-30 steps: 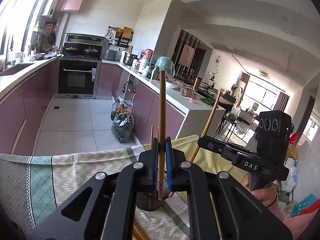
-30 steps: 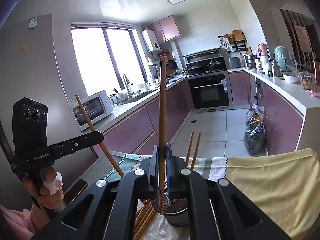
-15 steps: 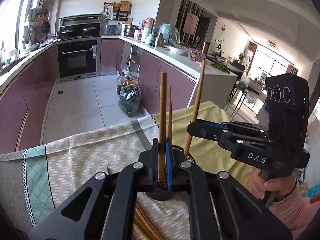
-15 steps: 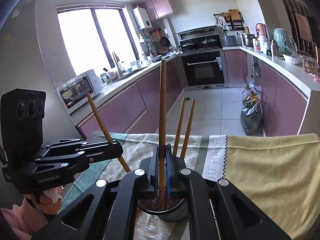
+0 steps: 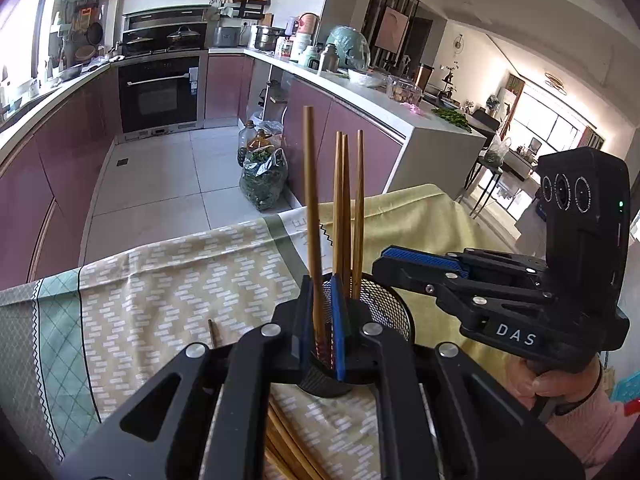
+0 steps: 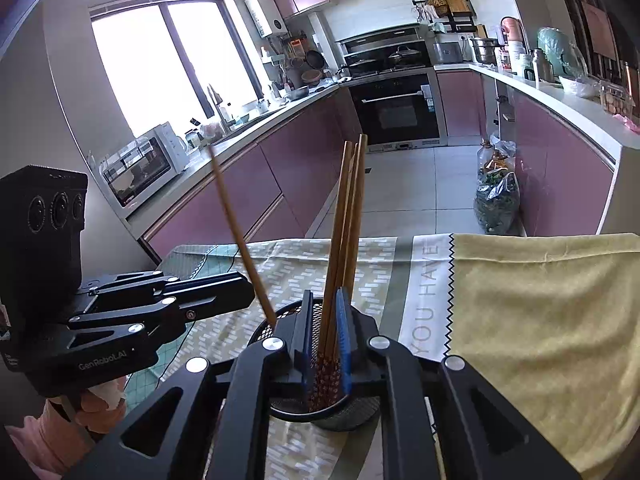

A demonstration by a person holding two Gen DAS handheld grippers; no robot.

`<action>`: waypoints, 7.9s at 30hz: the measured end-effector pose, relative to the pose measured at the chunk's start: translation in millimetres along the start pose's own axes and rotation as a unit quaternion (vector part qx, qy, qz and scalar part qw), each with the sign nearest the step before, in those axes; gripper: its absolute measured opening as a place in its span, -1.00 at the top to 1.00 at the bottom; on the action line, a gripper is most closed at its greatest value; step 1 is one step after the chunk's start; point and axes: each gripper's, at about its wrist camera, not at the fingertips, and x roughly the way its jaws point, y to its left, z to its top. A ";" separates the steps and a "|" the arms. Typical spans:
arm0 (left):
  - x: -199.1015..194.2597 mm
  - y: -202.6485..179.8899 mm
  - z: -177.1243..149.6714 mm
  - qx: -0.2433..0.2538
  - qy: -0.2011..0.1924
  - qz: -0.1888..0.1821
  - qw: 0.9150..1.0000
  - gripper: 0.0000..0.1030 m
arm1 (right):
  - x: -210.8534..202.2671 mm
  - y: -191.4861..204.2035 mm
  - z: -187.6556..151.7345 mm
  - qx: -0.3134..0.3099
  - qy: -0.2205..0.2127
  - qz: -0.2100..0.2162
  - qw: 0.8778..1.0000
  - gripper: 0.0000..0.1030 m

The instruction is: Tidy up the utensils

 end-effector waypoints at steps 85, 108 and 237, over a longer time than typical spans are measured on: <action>-27.3 41.3 -186.5 -0.088 0.090 0.114 0.985 0.74 | 49.9 71.4 -118.5 -0.111 0.173 -0.022 0.979 0.48; 27.4 57.4 -136.0 -0.059 0.099 0.125 0.985 0.84 | 66.1 58.1 -106.8 -0.036 0.134 -0.019 0.990 0.82; -61.8 35.5 -122.1 -0.046 -0.002 0.092 0.995 0.31 | -7.4 53.8 -76.9 -0.063 0.061 0.078 0.993 0.35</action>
